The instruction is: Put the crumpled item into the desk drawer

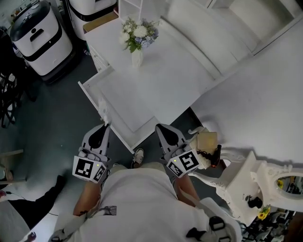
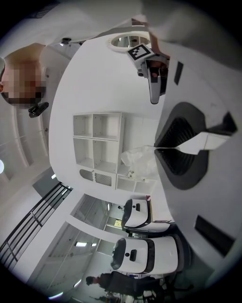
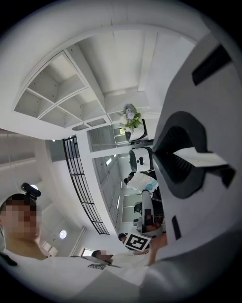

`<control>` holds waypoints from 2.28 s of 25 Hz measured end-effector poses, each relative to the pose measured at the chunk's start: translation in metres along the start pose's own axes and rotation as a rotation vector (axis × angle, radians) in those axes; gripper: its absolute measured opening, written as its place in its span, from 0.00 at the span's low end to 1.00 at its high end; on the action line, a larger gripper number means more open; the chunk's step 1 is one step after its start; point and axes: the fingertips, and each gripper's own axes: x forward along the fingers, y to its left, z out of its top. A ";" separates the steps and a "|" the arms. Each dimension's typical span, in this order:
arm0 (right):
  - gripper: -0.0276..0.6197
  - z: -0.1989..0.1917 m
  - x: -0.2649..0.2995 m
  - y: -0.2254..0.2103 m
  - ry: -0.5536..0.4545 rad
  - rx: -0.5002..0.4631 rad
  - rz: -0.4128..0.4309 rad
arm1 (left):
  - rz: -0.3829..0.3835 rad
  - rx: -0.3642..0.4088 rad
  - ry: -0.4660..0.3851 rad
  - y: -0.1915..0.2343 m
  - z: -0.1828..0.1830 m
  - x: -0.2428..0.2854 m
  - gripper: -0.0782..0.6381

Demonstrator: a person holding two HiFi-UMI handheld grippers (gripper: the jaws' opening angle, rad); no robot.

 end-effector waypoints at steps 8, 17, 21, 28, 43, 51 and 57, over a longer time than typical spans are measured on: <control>0.06 -0.013 0.020 -0.028 0.031 0.018 0.052 | 0.043 0.017 0.115 0.019 -0.063 0.048 0.14; 0.06 -0.018 0.022 -0.055 0.058 0.025 0.065 | 0.050 0.033 0.350 0.041 -0.164 0.105 0.14; 0.06 -0.023 0.021 -0.065 0.068 0.035 0.058 | 0.040 0.065 0.447 0.045 -0.204 0.128 0.14; 0.06 -0.030 0.014 -0.083 0.082 0.051 0.027 | 0.026 0.103 0.565 0.050 -0.252 0.146 0.14; 0.06 -0.038 0.011 -0.100 0.098 0.072 -0.006 | 0.021 0.173 0.724 0.062 -0.305 0.173 0.14; 0.06 -0.041 0.010 -0.108 0.117 0.072 -0.019 | 0.020 0.228 0.815 0.067 -0.335 0.184 0.14; 0.06 -0.043 0.007 -0.110 0.127 0.070 -0.021 | 0.010 0.263 0.875 0.066 -0.356 0.187 0.14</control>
